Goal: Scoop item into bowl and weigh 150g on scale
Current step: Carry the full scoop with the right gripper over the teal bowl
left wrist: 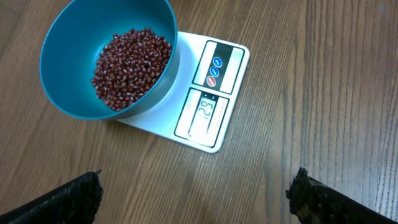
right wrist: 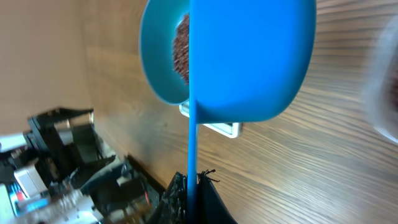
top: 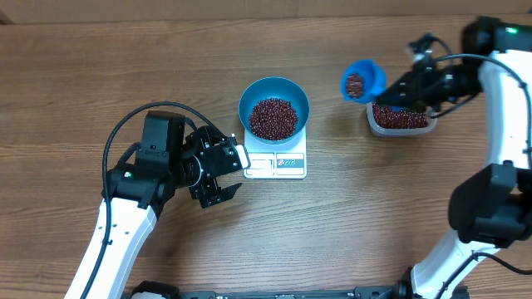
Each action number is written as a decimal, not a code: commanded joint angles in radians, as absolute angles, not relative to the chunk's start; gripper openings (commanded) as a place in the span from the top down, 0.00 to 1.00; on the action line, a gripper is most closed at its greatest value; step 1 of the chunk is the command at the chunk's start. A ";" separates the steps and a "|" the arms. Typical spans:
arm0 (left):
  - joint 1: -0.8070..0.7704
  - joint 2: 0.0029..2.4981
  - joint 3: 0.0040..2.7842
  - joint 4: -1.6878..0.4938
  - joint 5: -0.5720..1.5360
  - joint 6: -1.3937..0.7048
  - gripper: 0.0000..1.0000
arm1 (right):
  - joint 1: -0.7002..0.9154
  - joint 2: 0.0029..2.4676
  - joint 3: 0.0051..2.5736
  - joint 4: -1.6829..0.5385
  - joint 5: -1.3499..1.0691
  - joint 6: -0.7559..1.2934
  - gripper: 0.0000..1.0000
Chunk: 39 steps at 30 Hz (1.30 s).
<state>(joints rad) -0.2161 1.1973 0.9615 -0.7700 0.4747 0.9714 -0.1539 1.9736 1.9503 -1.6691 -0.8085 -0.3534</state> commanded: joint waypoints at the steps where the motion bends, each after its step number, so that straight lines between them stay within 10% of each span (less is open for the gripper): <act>1: -0.223 1.203 0.956 -0.770 0.483 0.962 0.01 | -0.075 1.935 1.982 -1.653 -0.842 -0.368 0.96; 39: -0.223 1.203 0.956 -0.770 0.483 0.962 0.00 | 0.335 1.935 1.985 -1.332 -0.314 -0.075 0.96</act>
